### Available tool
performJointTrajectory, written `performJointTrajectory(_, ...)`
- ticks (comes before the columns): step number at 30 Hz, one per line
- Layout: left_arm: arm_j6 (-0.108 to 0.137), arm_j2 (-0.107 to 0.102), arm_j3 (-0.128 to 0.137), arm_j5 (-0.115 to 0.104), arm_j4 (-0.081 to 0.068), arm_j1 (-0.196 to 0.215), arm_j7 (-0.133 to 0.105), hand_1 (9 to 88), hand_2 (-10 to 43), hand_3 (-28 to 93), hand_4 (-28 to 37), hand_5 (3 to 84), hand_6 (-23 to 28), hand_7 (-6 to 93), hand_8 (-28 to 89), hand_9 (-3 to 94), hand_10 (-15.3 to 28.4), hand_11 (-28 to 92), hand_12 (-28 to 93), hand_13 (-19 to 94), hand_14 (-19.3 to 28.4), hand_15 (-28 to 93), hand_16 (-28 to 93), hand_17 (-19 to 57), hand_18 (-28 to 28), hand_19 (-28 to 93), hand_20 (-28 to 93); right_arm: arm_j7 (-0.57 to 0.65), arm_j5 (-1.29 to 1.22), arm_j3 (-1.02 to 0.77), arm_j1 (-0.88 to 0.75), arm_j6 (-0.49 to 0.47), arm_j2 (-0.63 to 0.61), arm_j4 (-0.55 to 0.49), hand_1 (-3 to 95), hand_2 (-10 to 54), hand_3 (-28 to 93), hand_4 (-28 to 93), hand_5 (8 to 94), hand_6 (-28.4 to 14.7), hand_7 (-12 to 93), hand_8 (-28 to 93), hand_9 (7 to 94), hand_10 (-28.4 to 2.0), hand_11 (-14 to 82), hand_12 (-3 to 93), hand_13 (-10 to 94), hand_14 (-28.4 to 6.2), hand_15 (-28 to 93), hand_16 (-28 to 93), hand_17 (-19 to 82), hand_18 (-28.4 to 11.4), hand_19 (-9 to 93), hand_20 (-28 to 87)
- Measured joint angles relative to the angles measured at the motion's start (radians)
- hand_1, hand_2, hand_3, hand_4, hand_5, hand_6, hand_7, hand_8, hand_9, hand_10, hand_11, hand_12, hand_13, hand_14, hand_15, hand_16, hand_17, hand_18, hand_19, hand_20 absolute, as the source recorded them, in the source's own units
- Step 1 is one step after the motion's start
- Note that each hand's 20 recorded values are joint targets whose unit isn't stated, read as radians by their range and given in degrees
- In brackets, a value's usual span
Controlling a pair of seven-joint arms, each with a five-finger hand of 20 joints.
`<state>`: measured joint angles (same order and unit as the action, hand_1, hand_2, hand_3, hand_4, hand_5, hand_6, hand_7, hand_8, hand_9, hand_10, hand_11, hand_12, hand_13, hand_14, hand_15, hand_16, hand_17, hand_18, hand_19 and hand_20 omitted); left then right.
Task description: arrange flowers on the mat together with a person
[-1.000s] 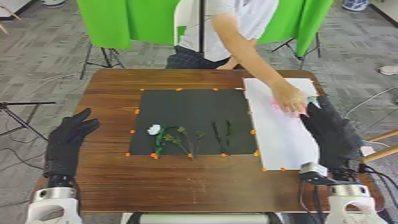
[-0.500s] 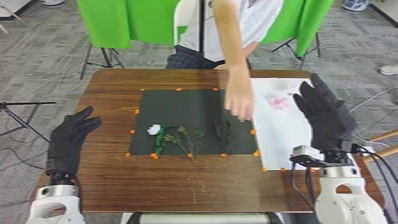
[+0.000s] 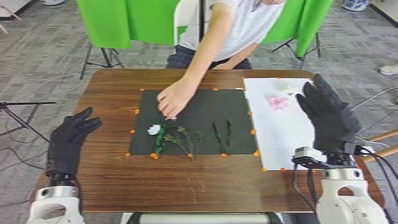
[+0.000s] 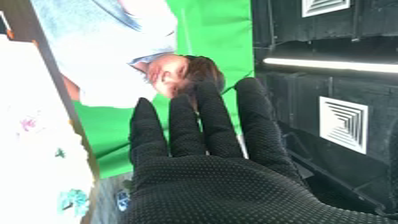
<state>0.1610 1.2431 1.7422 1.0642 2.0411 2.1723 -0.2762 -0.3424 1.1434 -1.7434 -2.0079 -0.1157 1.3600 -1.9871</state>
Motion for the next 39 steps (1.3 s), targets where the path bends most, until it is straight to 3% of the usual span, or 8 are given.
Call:
performJointTrajectory(27,0.001,0.004,0.006,0.0,0.001,0.005,0.002,18.1,9.7,64,-28.3,47.5,3.6,11.2,-6,49.0,15.7,20,13,38,18.2,20,0,7.7,11.9,13,16,-0.006,0.001,-0.002,-0.012,0.025,0.002,-0.004,4.9,-6.5,76,-21,33.1,-1.6,8,-8,33.0,-14.1,2.5,9.6,22,-9.0,7,2,15,-10.6,1,20)
performJointTrajectory(32,0.001,0.006,0.007,0.0,0.001,0.006,0.002,18.0,9.6,64,-28.3,47.4,3.6,11.3,-6,49.0,15.8,20,13,38,18.1,20,0,7.7,11.8,13,16,-0.002,0.014,-0.01,-0.013,0.047,-0.002,-0.012,14.2,-7.8,74,-20,37.6,-2.1,11,-9,37.9,-15.2,3.9,12.2,27,-10.5,10,4,18,-11.3,6,24)
performJointTrajectory(35,0.001,0.007,0.008,0.0,0.003,0.009,0.002,17.9,9.5,65,-28.3,47.4,3.6,11.3,-6,49.0,15.7,20,13,38,18.1,20,0,7.7,11.8,13,16,0.024,0.078,-0.011,-0.011,0.114,-0.017,-0.027,19.3,-9.4,73,-18,40.3,-2.9,12,-9,41.1,-15.4,4.5,15.1,35,-13.6,12,14,21,-12.8,17,29)
performJointTrajectory(39,0.001,0.007,0.008,0.0,0.004,0.012,0.002,18.1,9.4,64,-28.3,47.5,3.6,11.3,-6,49.0,15.8,20,13,38,18.1,20,0,7.7,11.8,13,16,0.167,0.308,-0.006,0.004,0.329,-0.068,-0.059,20.9,-9.5,72,-19,42.0,-4.0,11,-9,43.9,-15.4,7.5,18.1,44,-14.8,15,21,23,-15.6,34,34)
